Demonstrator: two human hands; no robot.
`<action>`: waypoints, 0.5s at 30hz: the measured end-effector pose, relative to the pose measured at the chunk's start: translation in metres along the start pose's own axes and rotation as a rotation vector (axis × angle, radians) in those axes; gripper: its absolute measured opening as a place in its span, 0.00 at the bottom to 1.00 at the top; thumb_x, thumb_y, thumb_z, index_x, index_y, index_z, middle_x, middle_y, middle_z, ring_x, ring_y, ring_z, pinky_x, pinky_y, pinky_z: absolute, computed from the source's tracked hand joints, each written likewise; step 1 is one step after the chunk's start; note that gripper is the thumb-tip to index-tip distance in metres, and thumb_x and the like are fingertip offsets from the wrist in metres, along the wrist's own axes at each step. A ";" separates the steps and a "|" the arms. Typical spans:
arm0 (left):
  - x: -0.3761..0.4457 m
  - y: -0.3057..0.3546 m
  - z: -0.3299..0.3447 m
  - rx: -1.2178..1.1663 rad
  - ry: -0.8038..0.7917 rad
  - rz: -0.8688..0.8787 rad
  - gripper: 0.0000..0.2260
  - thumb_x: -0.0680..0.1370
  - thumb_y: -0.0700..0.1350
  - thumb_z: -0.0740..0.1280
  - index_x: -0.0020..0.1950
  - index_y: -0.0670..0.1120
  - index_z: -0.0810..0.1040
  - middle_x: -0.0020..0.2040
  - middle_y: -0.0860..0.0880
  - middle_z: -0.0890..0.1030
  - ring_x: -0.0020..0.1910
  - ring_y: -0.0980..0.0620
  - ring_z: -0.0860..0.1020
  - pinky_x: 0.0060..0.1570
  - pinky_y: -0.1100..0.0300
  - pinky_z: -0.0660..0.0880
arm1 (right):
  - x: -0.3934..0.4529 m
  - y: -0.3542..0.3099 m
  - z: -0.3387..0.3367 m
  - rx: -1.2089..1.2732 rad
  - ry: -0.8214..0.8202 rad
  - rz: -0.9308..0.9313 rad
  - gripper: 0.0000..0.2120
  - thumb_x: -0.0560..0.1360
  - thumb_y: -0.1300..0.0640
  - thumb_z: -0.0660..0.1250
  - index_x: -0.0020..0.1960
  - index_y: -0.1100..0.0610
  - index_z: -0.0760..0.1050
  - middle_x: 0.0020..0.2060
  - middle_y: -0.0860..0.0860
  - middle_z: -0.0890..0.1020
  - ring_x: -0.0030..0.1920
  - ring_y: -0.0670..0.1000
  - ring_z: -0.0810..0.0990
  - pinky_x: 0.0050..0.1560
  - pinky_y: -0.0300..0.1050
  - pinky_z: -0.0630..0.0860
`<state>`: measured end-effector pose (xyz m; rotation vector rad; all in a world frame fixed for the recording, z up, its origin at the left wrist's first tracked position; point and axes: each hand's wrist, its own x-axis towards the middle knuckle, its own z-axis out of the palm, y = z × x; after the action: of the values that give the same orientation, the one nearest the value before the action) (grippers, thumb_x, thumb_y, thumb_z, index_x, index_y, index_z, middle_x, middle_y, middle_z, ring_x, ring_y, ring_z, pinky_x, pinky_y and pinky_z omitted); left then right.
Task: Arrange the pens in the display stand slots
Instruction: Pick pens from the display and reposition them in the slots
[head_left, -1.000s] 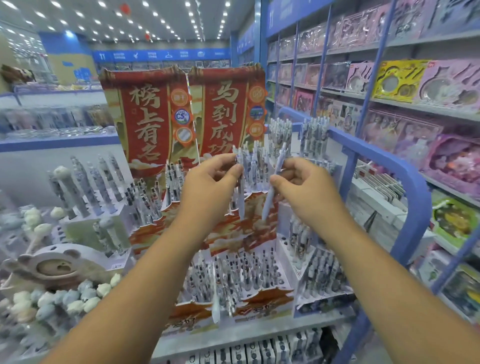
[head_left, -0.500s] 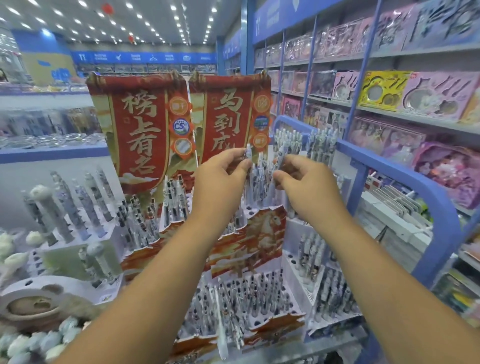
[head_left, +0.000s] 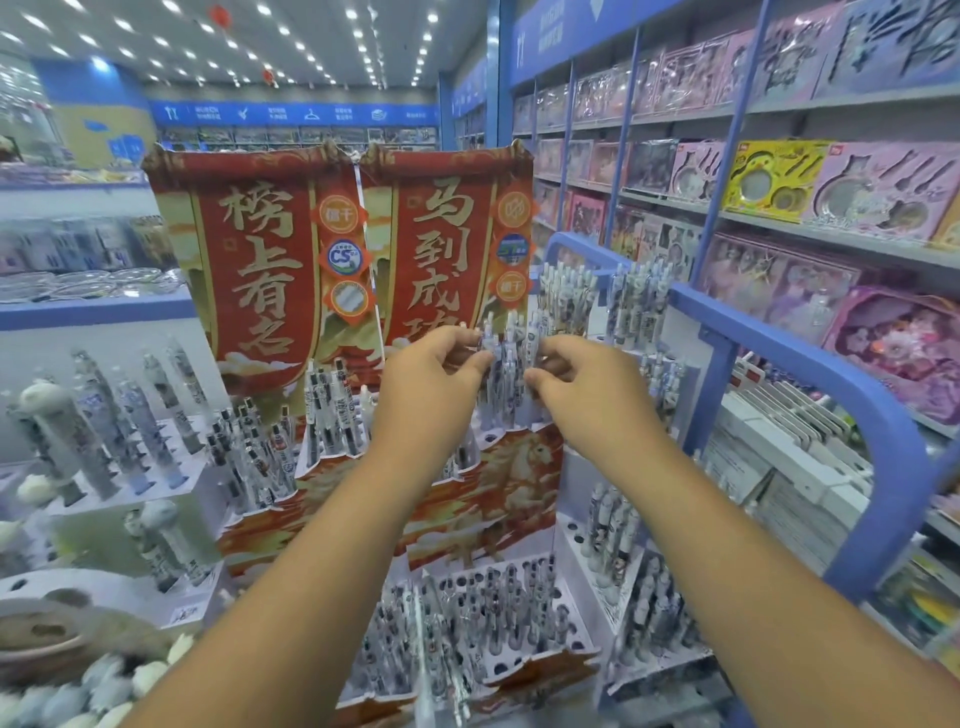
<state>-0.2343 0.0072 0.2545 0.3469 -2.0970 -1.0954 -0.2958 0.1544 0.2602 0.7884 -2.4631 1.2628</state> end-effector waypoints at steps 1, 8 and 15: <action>-0.001 -0.001 0.001 0.020 -0.005 0.006 0.09 0.80 0.45 0.71 0.59 0.47 0.83 0.43 0.54 0.83 0.42 0.59 0.81 0.41 0.70 0.77 | 0.000 0.000 -0.001 0.000 -0.006 0.002 0.12 0.80 0.57 0.70 0.63 0.55 0.81 0.41 0.42 0.78 0.44 0.46 0.78 0.42 0.35 0.71; -0.007 -0.006 0.003 0.087 -0.016 -0.007 0.07 0.80 0.46 0.71 0.55 0.46 0.83 0.46 0.51 0.83 0.41 0.61 0.78 0.38 0.71 0.69 | 0.006 0.001 -0.002 -0.146 -0.101 -0.023 0.02 0.79 0.54 0.71 0.48 0.52 0.79 0.42 0.47 0.83 0.44 0.50 0.81 0.45 0.47 0.79; -0.008 -0.004 0.001 0.164 -0.025 0.015 0.06 0.81 0.47 0.70 0.53 0.46 0.83 0.40 0.55 0.80 0.38 0.63 0.76 0.34 0.75 0.67 | 0.002 0.001 0.002 -0.250 -0.156 0.047 0.07 0.79 0.50 0.71 0.55 0.51 0.82 0.47 0.47 0.84 0.47 0.51 0.82 0.49 0.51 0.81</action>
<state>-0.2294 0.0101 0.2473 0.3972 -2.2142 -0.9252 -0.2976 0.1526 0.2594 0.7932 -2.7086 0.9129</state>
